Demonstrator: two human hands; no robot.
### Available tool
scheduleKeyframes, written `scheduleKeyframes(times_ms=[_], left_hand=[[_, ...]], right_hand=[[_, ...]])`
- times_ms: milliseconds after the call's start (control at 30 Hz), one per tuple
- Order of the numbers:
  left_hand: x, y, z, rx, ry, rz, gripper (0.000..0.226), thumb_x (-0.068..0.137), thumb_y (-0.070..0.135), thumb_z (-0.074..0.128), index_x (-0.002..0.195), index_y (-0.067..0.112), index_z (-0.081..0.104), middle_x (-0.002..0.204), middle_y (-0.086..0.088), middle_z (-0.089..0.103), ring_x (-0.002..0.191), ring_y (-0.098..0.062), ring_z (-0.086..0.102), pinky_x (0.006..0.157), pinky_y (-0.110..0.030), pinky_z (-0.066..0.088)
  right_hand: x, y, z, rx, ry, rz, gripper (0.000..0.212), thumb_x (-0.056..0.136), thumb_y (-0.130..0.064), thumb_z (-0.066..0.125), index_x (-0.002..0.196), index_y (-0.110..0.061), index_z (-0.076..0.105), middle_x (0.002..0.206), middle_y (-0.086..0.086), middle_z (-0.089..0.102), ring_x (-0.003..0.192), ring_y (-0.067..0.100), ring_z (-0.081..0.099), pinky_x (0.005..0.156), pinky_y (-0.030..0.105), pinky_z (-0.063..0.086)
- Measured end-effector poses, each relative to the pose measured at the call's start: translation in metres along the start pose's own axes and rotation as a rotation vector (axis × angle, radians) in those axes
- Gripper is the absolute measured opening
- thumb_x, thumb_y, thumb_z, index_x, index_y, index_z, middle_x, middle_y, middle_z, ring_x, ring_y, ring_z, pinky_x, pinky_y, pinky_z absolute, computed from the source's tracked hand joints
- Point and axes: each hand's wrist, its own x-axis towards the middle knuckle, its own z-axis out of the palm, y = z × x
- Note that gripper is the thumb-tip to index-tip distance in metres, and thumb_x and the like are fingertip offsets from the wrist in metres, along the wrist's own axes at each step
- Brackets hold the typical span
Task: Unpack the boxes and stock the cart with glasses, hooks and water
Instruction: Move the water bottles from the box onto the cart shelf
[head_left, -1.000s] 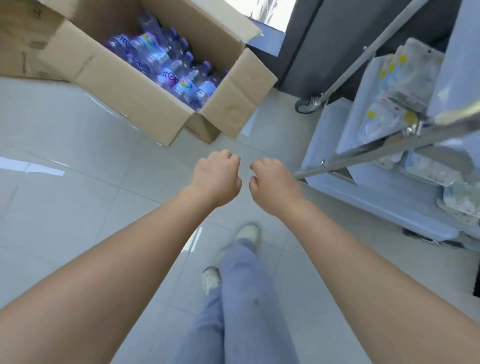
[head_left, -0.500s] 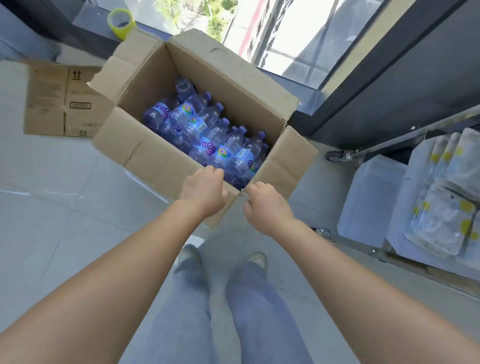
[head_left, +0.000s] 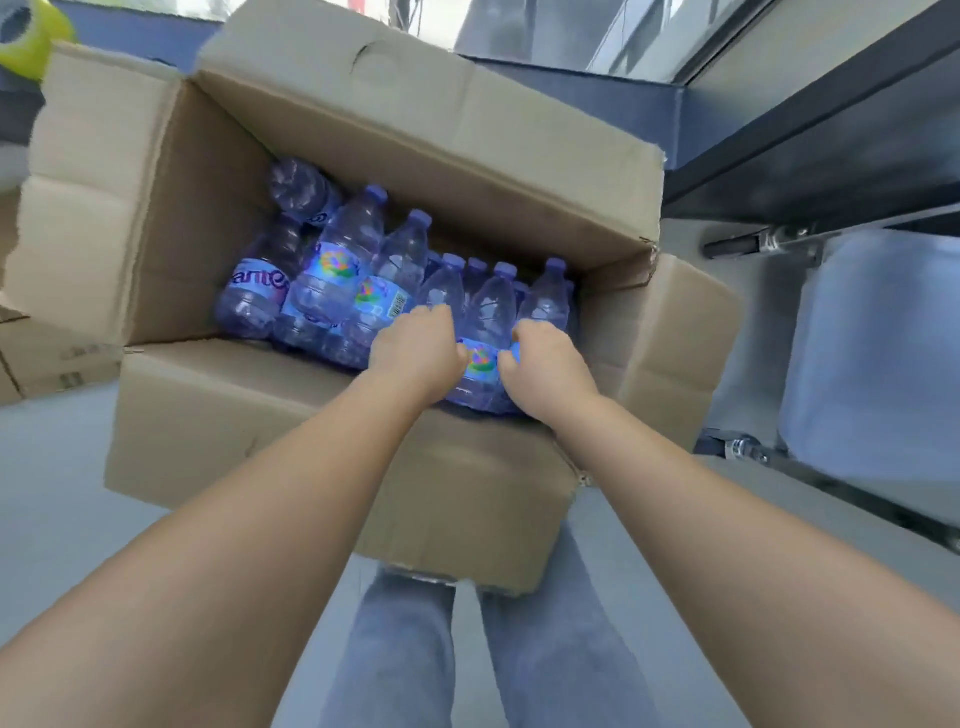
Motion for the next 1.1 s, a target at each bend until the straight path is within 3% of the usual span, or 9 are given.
scheduleKeyframes(times_ms=[167,300,433,500,633,767,900,967,1100], left_hand=[[0.087,-0.008,0.016,-0.052,0.054,0.044,0.041,0.094,0.027,0.050,0.124,0.002,0.043,0.128,-0.018,0.046,0.120,-0.034,0.043,0.092,-0.042,0.039],[0.134,-0.008,0.039,-0.042,0.018,0.023,0.063,0.091,0.032,0.055,0.136,-0.004,0.029,0.132,-0.023,0.046,0.123,-0.039,0.043,0.094,-0.044,0.038],[0.151,-0.007,0.058,0.019,0.022,-0.006,0.086,0.089,0.026,0.060,0.146,-0.006,0.006,0.145,-0.022,0.032,0.133,-0.036,0.031,0.103,-0.043,0.032],[0.154,-0.009,0.057,0.033,0.034,-0.033,0.096,0.083,0.029,0.068,0.146,-0.005,0.005,0.145,-0.019,0.032,0.133,-0.034,0.030,0.103,-0.041,0.032],[0.153,-0.012,0.049,0.002,0.007,-0.060,0.094,0.062,0.043,0.082,0.133,0.001,0.038,0.130,-0.016,0.041,0.124,-0.033,0.035,0.098,-0.036,0.035],[0.126,-0.013,0.045,-0.207,0.092,-0.091,0.078,0.064,0.031,0.080,0.124,0.007,0.036,0.130,-0.016,0.036,0.124,-0.032,0.032,0.096,-0.034,0.035],[0.091,-0.019,0.052,-0.466,0.145,-0.037,0.071,0.066,0.020,0.074,0.124,0.017,0.033,0.114,-0.012,0.046,0.102,-0.033,0.049,0.077,-0.036,0.042],[0.076,-0.021,0.053,-0.467,0.156,-0.001,0.070,0.070,0.022,0.072,0.127,0.021,0.033,0.113,-0.011,0.049,0.101,-0.033,0.050,0.078,-0.038,0.044],[0.046,-0.016,0.051,-0.390,0.258,0.060,0.073,0.072,0.027,0.074,0.133,0.017,0.036,0.124,-0.011,0.044,0.115,-0.032,0.044,0.088,-0.040,0.039]], right_hand=[[0.083,0.008,0.029,0.121,0.010,0.129,0.039,0.095,-0.029,0.049,0.123,-0.002,0.045,0.127,0.017,0.051,0.120,0.033,0.045,0.097,0.038,0.039],[0.126,0.012,0.049,0.103,0.015,0.151,0.053,0.093,-0.036,0.054,0.129,0.000,0.041,0.129,0.017,0.050,0.120,0.034,0.045,0.095,0.036,0.038],[0.147,0.009,0.059,0.086,-0.026,0.214,0.098,0.082,-0.044,0.066,0.146,0.003,0.009,0.145,0.013,0.036,0.135,0.031,0.027,0.104,0.035,0.030],[0.152,0.007,0.057,0.072,-0.069,0.268,0.108,0.077,-0.045,0.070,0.147,0.003,0.004,0.147,0.010,0.031,0.138,0.030,0.021,0.107,0.032,0.027],[0.148,0.007,0.053,0.115,-0.100,0.320,0.102,0.071,-0.043,0.077,0.144,-0.001,0.018,0.145,0.011,0.030,0.135,0.029,0.023,0.106,0.032,0.028],[0.125,0.010,0.063,0.292,-0.035,0.328,0.096,0.067,-0.029,0.081,0.139,-0.006,0.021,0.143,0.012,0.025,0.133,0.030,0.023,0.106,0.034,0.028],[0.096,0.015,0.066,0.560,0.032,0.261,0.084,0.068,-0.020,0.078,0.128,-0.010,0.021,0.127,0.012,0.040,0.115,0.029,0.046,0.091,0.038,0.044],[0.081,0.014,0.063,0.604,0.063,0.245,0.076,0.071,-0.020,0.076,0.124,-0.013,0.021,0.119,0.009,0.046,0.103,0.027,0.053,0.080,0.035,0.045],[0.046,0.015,0.057,0.575,0.182,0.178,0.074,0.071,-0.027,0.076,0.123,-0.018,0.025,0.119,0.001,0.048,0.102,0.023,0.053,0.084,0.040,0.048]])
